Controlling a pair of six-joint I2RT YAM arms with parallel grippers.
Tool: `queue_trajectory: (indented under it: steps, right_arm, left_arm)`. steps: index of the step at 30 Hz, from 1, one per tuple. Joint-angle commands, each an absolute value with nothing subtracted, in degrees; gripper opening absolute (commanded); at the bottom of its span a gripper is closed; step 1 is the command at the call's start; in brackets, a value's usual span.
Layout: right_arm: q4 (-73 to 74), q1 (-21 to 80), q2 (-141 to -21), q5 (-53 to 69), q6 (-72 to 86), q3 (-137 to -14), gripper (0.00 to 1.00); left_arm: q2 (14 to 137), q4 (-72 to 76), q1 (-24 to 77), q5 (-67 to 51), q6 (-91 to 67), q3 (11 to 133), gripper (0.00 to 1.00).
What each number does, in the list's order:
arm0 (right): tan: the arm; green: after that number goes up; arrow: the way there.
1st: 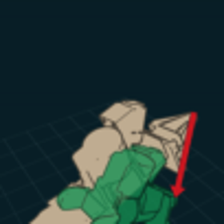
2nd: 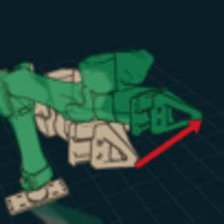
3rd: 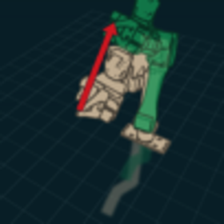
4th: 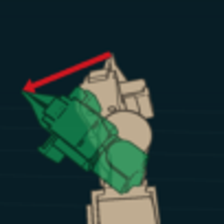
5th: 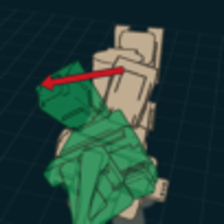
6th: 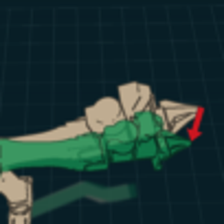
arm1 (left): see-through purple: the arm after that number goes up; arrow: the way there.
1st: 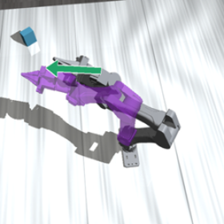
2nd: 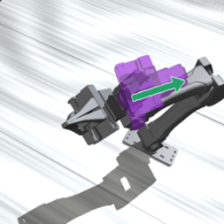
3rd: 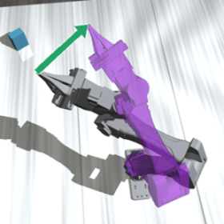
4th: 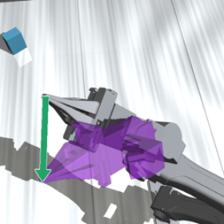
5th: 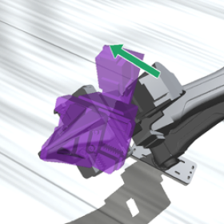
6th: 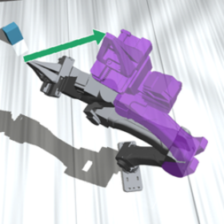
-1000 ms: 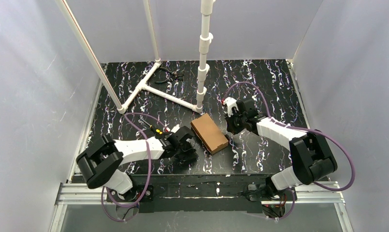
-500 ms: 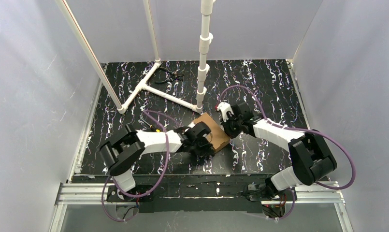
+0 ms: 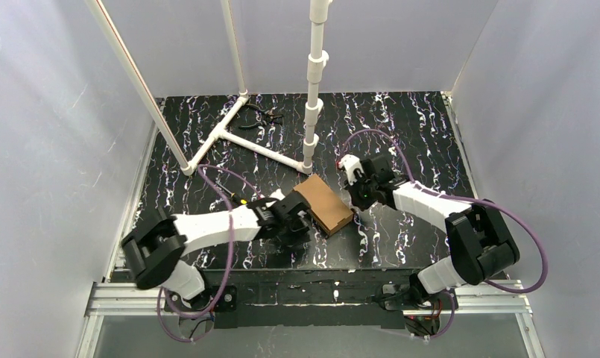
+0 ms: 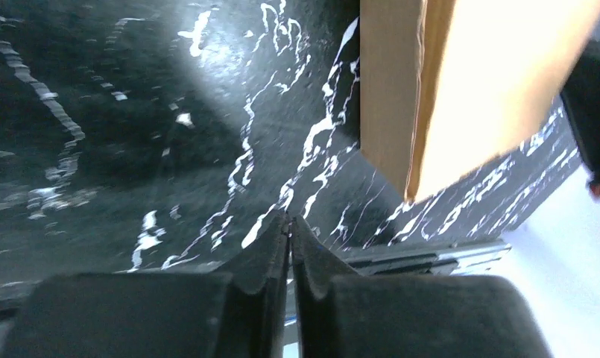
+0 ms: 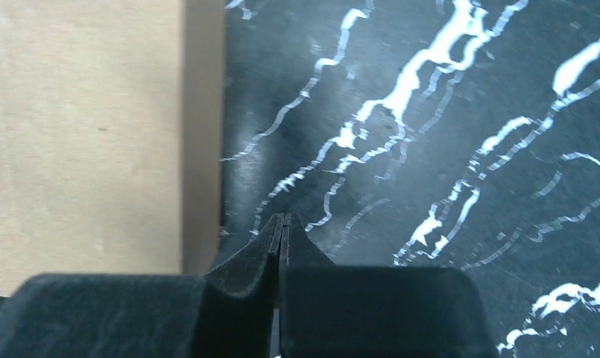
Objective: Fold the paper box
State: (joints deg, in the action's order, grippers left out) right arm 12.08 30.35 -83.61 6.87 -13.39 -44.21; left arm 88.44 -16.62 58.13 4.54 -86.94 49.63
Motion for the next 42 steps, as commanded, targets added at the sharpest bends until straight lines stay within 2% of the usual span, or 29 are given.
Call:
queue_trajectory:
  steps: [1,2,5,8,15,18,23,27,31,36,39,41,42]
  right_arm:
    - [12.0,27.1,-81.2,8.1,-12.3,-45.7,0.07]
    - [11.7,27.1,-81.1,8.0,-12.7,-45.8,0.07]
    - [8.9,27.0,-82.7,7.5,-14.4,-47.5,0.09]
    - [8.5,27.0,-88.3,7.2,-14.5,-52.8,0.10]
    - [11.2,27.3,-103.8,13.4,-9.0,-65.0,0.07]
    - [11.0,29.1,-105.2,14.8,-8.3,-65.2,0.06]
    - [10.0,35.1,-103.8,16.7,-7.8,-62.0,0.06]
    - [9.0,33.2,-101.2,11.0,-7.4,-60.7,0.07]
    - [8.5,26.7,-99.4,8.6,-6.8,-59.7,0.08]
    - [8.4,26.0,-95.4,6.2,-8.2,-55.2,0.08]
    - [7.8,36.4,-97.7,0.5,-10.8,-56.7,0.08]
    - [7.2,39.0,-98.2,3.6,-10.2,-56.2,0.07]
    - [6.3,38.4,-96.8,3.3,-10.1,-54.9,0.07]
  left_arm:
    - [76.8,-19.9,56.3,10.8,-79.0,42.8,0.10]
    - [75.0,-19.0,54.6,10.6,-76.0,40.9,0.14]
    - [71.7,-8.3,46.4,3.8,-66.1,33.6,0.16]
    - [74.6,2.5,37.3,-3.8,-63.5,30.4,0.12]
    - [91.9,-1.6,33.2,-6.5,-61.4,46.7,0.04]
    - [97.9,-0.5,33.2,-9.1,-62.9,52.3,0.00]
    - [105.7,1.7,34.0,-13.9,-65.4,60.9,0.00]
    - [104.0,-2.7,34.3,-10.5,-62.1,61.3,0.00]
    - [96.4,-9.2,33.9,-2.9,-55.0,56.8,0.01]
    - [89.3,-11.5,33.0,-2.4,-53.0,51.1,0.03]
    - [104.2,-27.5,33.9,-0.8,-52.9,74.2,0.00]
    - [113.7,-31.0,36.6,-2.0,-50.6,86.9,0.00]
    - [115.6,-31.4,37.2,-2.4,-50.7,88.8,0.00]
